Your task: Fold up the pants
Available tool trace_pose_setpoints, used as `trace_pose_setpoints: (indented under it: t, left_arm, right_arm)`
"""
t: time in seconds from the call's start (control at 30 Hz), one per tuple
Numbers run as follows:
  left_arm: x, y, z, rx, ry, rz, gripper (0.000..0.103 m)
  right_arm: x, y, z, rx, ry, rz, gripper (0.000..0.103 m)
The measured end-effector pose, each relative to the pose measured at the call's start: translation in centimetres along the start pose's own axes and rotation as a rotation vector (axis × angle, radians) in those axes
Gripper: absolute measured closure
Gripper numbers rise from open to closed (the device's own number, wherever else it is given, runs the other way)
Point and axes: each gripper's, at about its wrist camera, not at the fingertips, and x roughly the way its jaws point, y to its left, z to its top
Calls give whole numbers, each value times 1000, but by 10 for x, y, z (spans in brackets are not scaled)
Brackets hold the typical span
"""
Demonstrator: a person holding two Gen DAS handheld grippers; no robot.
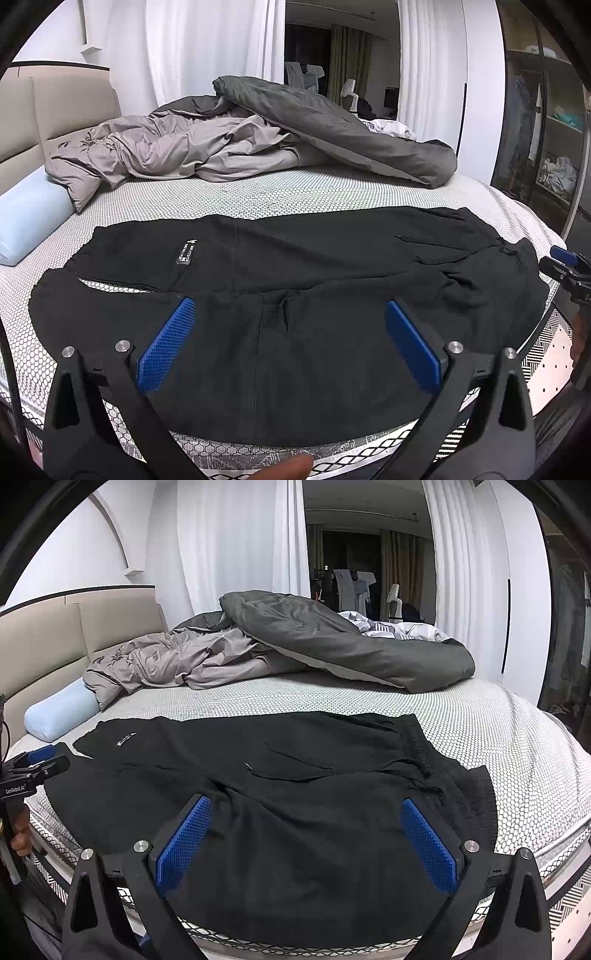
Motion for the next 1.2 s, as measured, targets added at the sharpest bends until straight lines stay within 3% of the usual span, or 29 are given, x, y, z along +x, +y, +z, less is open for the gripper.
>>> trace_pose_setpoints:
  t: [1.2]
  left_arm:
    - [-1, 1, 2, 1, 0, 4, 1]
  right_arm:
    - [-1, 2, -1, -23, 11, -29, 0]
